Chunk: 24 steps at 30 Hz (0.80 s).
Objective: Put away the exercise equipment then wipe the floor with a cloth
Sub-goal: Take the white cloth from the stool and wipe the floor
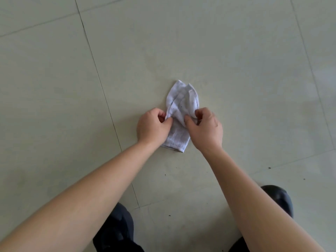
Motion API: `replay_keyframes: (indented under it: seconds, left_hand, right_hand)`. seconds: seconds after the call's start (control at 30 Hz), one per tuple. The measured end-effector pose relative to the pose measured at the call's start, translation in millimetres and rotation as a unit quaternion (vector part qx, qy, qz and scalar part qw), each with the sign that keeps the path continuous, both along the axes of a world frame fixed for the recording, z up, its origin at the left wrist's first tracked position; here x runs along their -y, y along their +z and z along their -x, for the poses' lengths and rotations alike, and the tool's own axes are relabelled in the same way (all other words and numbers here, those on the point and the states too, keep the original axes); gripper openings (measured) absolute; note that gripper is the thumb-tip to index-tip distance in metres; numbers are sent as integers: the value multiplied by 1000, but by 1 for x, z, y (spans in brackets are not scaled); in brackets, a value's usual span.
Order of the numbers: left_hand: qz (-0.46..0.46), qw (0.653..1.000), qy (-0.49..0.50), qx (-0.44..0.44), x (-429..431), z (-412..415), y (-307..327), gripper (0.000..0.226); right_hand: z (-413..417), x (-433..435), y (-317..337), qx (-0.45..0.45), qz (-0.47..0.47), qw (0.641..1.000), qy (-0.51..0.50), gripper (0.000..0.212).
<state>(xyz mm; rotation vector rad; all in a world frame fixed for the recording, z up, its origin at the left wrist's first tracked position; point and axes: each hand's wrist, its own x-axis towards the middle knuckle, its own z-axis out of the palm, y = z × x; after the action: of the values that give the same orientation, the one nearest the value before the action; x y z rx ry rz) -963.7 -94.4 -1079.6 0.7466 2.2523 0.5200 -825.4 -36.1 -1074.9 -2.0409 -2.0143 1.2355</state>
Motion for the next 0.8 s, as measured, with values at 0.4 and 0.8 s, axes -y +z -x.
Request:
replay_keyframes:
  seconds: [0.4, 0.8]
  left_hand:
    - [11, 872, 266, 410, 46, 16, 122, 57]
    - [-11, 990, -7, 141, 57, 45, 528, 33]
  right_hand:
    - [-18, -11, 106, -211, 384, 888, -136, 99]
    - [8, -32, 504, -77, 184, 953, 228, 27]
